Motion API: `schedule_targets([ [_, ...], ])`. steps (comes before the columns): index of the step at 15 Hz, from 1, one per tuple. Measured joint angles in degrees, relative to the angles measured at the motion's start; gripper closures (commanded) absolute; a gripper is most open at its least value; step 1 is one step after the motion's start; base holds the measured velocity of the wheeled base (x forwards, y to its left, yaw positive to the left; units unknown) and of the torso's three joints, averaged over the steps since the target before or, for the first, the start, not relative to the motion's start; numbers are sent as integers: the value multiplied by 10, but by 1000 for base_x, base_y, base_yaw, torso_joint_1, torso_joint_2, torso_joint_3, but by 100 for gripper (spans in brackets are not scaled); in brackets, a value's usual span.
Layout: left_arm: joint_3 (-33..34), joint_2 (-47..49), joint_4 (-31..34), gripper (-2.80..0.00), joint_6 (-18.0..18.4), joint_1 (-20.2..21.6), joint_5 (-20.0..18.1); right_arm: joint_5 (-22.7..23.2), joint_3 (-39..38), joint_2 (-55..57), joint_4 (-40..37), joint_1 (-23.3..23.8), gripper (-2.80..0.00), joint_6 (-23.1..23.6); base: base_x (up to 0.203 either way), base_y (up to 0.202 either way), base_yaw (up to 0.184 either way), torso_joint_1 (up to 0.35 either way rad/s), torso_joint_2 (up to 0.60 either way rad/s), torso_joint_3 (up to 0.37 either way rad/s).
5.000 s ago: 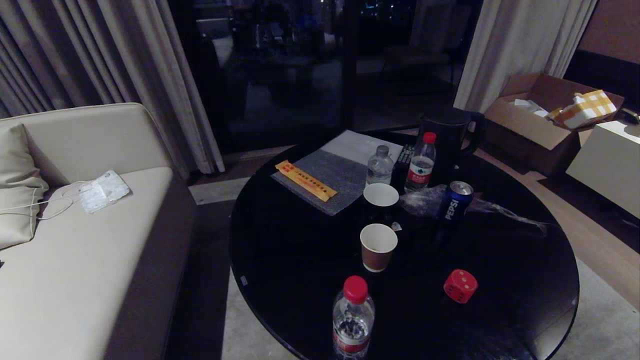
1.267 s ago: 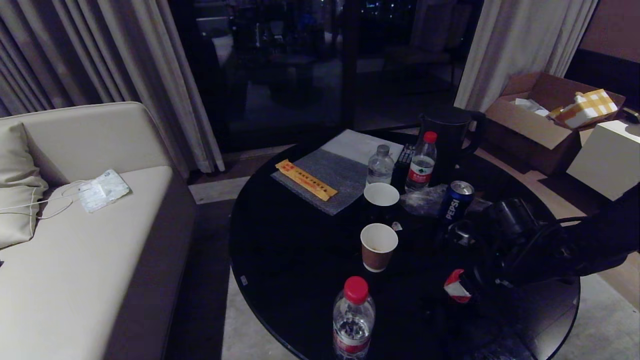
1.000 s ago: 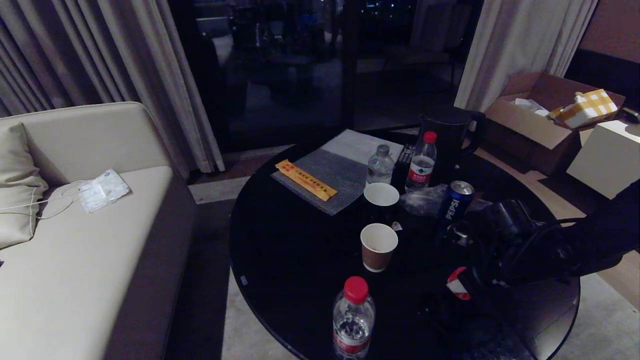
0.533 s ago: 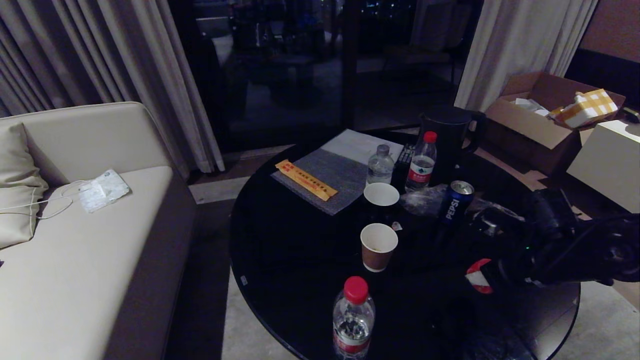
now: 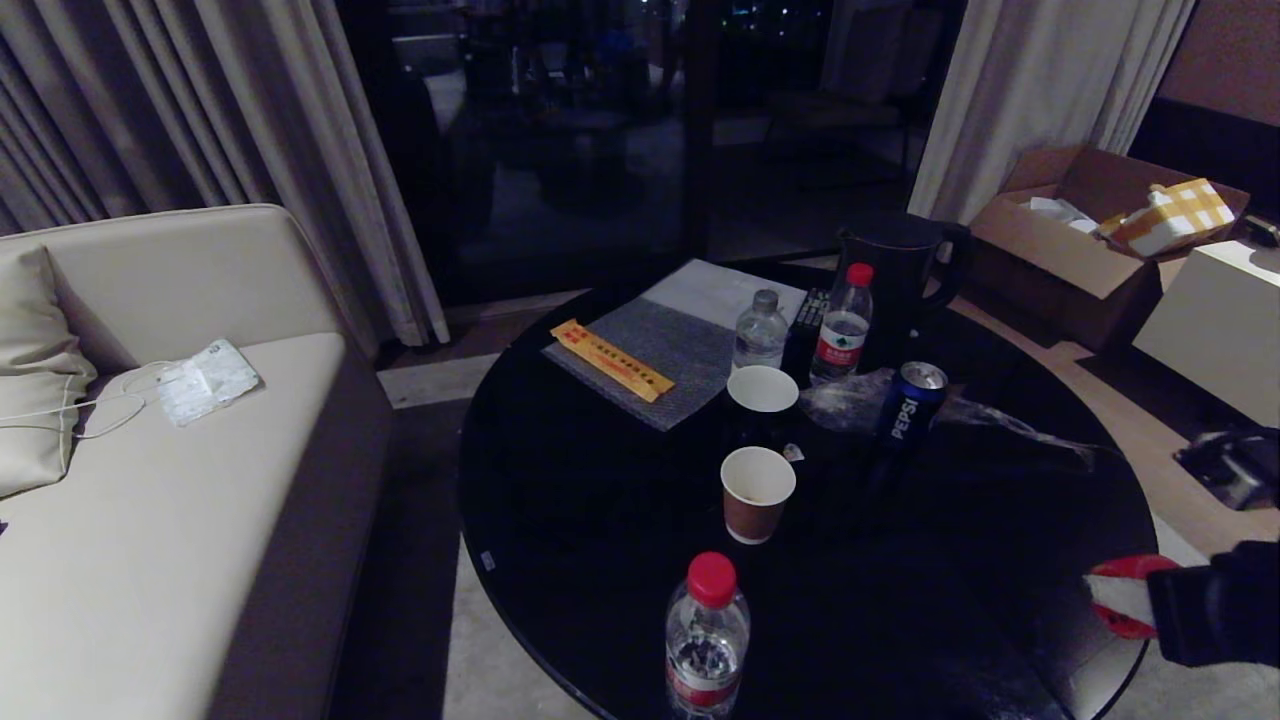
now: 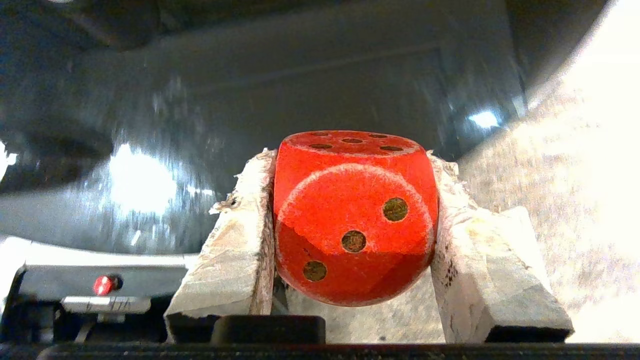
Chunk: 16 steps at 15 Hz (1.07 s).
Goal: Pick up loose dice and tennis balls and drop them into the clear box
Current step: Put the toys in the box
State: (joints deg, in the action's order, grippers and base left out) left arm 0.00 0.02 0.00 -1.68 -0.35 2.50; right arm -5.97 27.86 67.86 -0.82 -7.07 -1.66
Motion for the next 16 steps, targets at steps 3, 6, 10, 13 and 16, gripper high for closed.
schedule_targets([
  [3, 0, 0, 0, 0, 1, 0, 0, -7, -34, -141, -75, 8, 0, -20, 0, 0, 0, 0, 0, 0],
  [6, 0, 0, 0, 0, 0, 0, 0, -7, -54, -278, -162, 33, 0, -38, 0, 0, 0, 0, 0, 0],
  [10, 0, 0, 0, 0, 0, 0, 0, 4, -135, -449, -189, 68, 0, -13, 0, 0, 0, 0, 0, 0],
  [13, 0, 0, 0, 0, 0, 0, 0, 33, -233, -529, -73, 77, 0, -15, 0, 0, 0, 0, 0, 0],
  [16, 0, 0, 0, 0, 0, 0, 0, 52, -264, -595, -15, 74, 0, -13, 0, 0, 0, 0, 0, 0],
])
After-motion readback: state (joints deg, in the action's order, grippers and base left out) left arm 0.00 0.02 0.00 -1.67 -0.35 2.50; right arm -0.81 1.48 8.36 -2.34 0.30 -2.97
